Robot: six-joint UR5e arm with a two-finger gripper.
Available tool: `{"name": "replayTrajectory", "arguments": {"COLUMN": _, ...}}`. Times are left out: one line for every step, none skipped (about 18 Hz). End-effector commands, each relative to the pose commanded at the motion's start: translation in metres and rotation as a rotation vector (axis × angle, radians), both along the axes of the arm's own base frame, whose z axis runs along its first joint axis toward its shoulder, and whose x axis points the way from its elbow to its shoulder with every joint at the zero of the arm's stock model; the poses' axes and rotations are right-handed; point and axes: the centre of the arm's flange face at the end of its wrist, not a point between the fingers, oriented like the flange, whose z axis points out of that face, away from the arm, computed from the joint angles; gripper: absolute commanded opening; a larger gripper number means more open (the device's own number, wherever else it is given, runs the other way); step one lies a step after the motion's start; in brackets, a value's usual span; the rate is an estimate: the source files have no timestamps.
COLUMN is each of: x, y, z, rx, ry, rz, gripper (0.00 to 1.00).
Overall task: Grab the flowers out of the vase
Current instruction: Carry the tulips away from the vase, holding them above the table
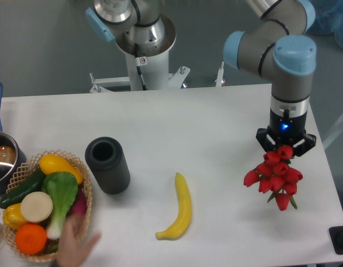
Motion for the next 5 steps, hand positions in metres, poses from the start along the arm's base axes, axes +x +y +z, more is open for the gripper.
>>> {"name": "replayTrajectory", "arguments": {"x": -0.0017, "y": -0.0004, "z": 0.001, "rx": -0.006, "ry": -0.014, "rz": 0.002, "gripper": 0.08}}
{"name": "replayTrajectory", "arguments": {"x": -0.0022, "y": -0.0002, "z": 0.0004, "rx": -0.014, "ry": -0.032, "rz": 0.002, "gripper": 0.08}}
{"name": "replayTrajectory", "arguments": {"x": -0.0011, "y": -0.0015, "z": -0.0017, "rx": -0.03, "ry": -0.051, "rz": 0.003, "gripper": 0.08}}
{"name": "replayTrajectory", "arguments": {"x": 0.0004, "y": -0.0028, "z": -0.0043, "rx": -0.054, "ry": -0.064, "rz": 0.004, "gripper": 0.08}}
{"name": "replayTrajectory", "arguments": {"x": 0.0011, "y": -0.0054, "z": -0.0089, "rx": -0.082, "ry": -0.072, "rz": 0.001, "gripper": 0.08}}
